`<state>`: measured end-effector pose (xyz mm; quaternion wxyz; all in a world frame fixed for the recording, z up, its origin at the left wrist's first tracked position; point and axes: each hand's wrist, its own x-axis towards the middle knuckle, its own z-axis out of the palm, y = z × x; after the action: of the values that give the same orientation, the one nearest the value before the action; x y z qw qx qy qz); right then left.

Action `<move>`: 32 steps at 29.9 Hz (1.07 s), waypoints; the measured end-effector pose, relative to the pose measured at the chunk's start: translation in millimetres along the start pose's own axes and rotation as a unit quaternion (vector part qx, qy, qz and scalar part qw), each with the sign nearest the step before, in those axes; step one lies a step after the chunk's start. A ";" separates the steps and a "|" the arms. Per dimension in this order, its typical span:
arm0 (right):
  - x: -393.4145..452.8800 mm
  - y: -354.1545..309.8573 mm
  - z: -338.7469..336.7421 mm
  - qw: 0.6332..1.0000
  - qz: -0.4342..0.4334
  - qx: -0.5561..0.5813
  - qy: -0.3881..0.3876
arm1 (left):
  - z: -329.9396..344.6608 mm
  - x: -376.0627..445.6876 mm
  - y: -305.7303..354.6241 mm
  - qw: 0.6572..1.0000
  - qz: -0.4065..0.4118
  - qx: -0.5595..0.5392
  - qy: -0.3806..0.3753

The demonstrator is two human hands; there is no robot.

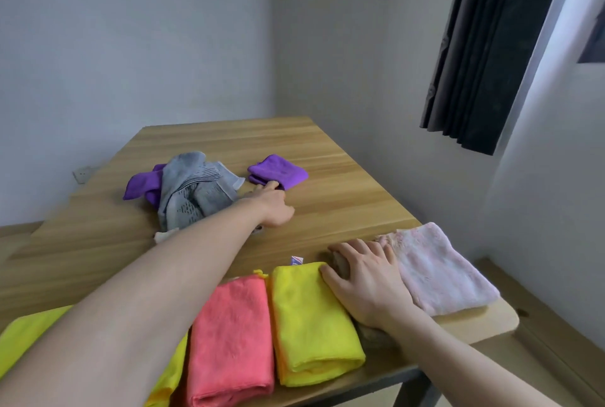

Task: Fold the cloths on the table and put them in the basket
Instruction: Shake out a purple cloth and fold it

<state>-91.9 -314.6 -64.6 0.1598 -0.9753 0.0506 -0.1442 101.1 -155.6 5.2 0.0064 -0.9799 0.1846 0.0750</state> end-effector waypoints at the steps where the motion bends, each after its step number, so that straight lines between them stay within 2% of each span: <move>1: 0.5 -0.1 -0.3 1.000 -0.003 0.001 0.004 | 1.8 8.8 3.0 1.000 -0.005 0.008 -0.004; 12: -0.6 3.0 0.7 1.000 -0.008 0.006 0.022 | 15.5 68.8 21.3 0.997 -0.052 -0.050 -0.014; 14: -0.9 3.4 0.2 1.000 -0.009 0.007 0.023 | 15.0 69.2 21.0 0.995 -0.049 -0.079 0.022; 17: -0.2 3.6 0.8 1.000 -0.006 0.009 0.016 | 5.2 62.9 18.2 0.982 -0.031 -0.134 0.132; 21: -2.0 0.8 -3.3 1.000 -0.003 0.023 0.018 | -30.9 37.7 11.5 0.929 0.009 -0.234 0.288; 23: -2.4 2.2 -3.9 0.999 -0.001 0.031 0.012 | -47.9 22.0 11.7 0.901 0.026 -0.286 0.326; 26: -2.7 1.5 -11.0 0.996 0.018 0.087 0.027 | -69.8 -10.9 11.8 0.883 0.046 -0.334 0.328; 32: -12.1 -17.3 -42.9 0.969 0.044 0.203 0.131 | -98.8 -83.1 8.5 0.885 0.118 -0.323 0.313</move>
<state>-115.3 -309.3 -23.2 0.3525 -0.8919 0.0834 -0.2708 35.8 -137.5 115.4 -0.3777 -0.8710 0.2571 -0.1803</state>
